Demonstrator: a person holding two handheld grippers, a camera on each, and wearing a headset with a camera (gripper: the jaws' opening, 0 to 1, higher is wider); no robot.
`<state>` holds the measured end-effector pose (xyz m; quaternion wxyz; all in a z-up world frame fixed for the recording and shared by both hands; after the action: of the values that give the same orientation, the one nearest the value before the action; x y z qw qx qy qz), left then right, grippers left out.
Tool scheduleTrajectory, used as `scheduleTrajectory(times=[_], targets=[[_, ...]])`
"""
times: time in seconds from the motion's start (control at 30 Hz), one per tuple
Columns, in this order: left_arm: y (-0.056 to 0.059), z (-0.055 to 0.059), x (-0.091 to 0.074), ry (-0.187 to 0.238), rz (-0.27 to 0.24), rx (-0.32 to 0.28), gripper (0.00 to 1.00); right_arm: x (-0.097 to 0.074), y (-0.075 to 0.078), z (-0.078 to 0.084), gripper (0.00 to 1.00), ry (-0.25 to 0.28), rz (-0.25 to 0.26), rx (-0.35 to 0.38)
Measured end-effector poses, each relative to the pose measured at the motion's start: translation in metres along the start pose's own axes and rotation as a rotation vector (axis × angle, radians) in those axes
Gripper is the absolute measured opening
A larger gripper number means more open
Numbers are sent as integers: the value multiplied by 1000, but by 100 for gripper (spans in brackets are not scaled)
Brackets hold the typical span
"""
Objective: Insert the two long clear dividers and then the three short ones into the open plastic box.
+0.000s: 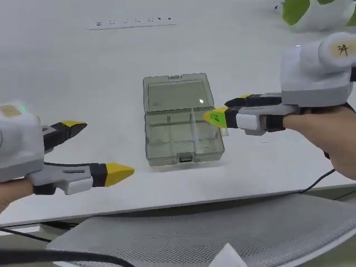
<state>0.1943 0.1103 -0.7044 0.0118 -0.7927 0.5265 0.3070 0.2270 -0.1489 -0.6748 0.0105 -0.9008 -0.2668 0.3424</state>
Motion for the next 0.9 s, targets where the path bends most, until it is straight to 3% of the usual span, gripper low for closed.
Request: scheduleTrajectory(times=[0.27, 0.37, 0.43, 0.5, 0.67, 0.9], targets=[[-21, 16, 3, -67, -23, -23, 89, -4, 7, -5, 46, 33, -3, -15], [-28, 26, 7, -115, -31, -34, 86, -6, 10, -7, 47, 54, -5, -18], [-34, 34, 9, -172, -49, -39, 83, -7, 12, -7, 48, 62, -7, -24], [-36, 36, 13, -173, -45, -50, 82, -8, 13, -5, 49, 57, -12, -31], [-47, 48, 14, -260, -108, -71, 70, -10, 18, -8, 49, 76, -11, -51], [-53, 58, 23, -331, -135, -112, 57, -16, 21, -9, 48, 107, -12, -60]])
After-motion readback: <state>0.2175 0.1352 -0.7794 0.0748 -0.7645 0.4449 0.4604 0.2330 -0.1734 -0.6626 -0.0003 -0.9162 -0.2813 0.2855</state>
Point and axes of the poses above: the centre of the closed fingertips' face, and the gripper's own axes: x roughly forward along the fingers, y roughly to its right, z roughly out of its underside, the point moved 6 cm from there along -x, roughly backward along the fingers, and after that the axes turned 15 degrees about z, right-handed, at the moved point
